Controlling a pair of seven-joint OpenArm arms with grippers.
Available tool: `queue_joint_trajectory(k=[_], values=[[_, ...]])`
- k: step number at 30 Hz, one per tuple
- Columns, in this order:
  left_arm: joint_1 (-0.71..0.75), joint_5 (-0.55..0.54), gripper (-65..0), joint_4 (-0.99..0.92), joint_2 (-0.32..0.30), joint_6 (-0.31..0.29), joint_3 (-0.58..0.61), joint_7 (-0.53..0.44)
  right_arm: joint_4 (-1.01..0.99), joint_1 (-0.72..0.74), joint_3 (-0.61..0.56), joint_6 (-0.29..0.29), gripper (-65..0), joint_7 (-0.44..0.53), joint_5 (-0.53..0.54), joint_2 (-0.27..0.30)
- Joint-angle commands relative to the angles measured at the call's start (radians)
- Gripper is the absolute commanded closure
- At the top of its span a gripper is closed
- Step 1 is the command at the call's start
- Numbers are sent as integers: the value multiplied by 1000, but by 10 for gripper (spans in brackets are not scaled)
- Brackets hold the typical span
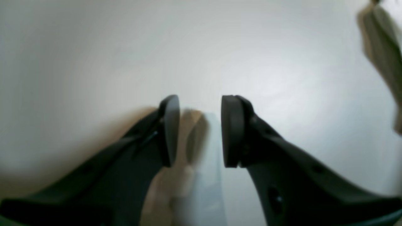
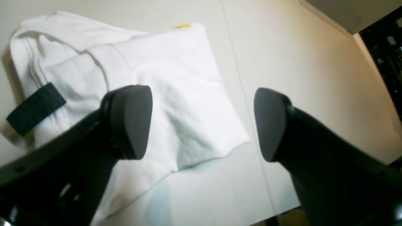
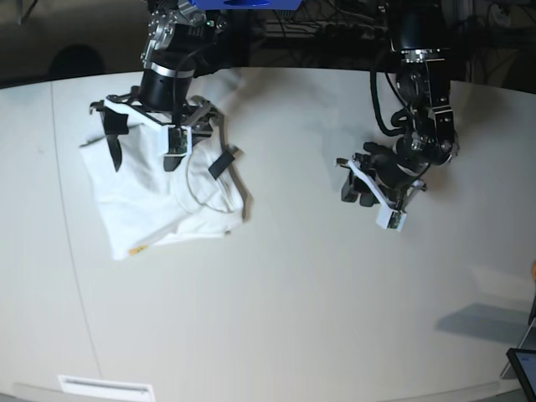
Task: Fold the T-shirt properly
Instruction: 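Press the right gripper onto the shirt's collar edge, then move the left gripper to the shirt's hem corner and grasp it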
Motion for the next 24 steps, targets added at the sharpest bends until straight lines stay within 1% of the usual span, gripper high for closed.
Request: queue_joint_trajectory(k=[1, 3, 6, 9, 11, 14, 15, 18, 19, 20, 21, 24], values=[[-20, -60, -240, 8, 0, -53, -1, -21, -36, -134, -161, 121, -476, 20, 4, -40], [-20, -120, -275, 3, 0, -101, -2, -21, -45, -134, -158, 120, -464, 20, 60, -34], [-21, -182, -339, -21, 0, -131, -8, -27, -45, -134, -158, 118, -454, 20, 106, -6], [-52, -213, -353, -95, -3, -164, -13, -27, -45, -140, -158, 118, -454, 21, 111, 0], [-72, -241, -354, -164, -8, -211, -14, -29, -45, -151, -158, 118, -454, 25, 111, 1], [-114, -291, -353, -245, -3, -212, -14, -29, -45, -165, -158, 114, -454, 26, 106, 11], [-123, -310, -353, -264, -2, -212, -14, -29, -45, -166, -159, 98, -454, 26, 111, 23], [-146, -367, -351, -291, 8, -212, -13, -29, -45, -169, -165, -23, -454, 26, 113, 43], [-150, -383, -351, -294, 12, -212, -13, -29, -45, -171, -165, -54, -456, 26, 113, 51], [-158, -397, -351, -294, 14, -212, -4, -29, -45, -171, -165, -72, -458, 26, 114, 57], [-163, -408, -353, -294, 15, -212, 1, -27, -45, -171, -165, -78, -458, 26, 114, 61], [-187, -437, -353, -297, 35, -212, 29, -23, -45, -176, -165, -81, -458, 25, 114, 61]])
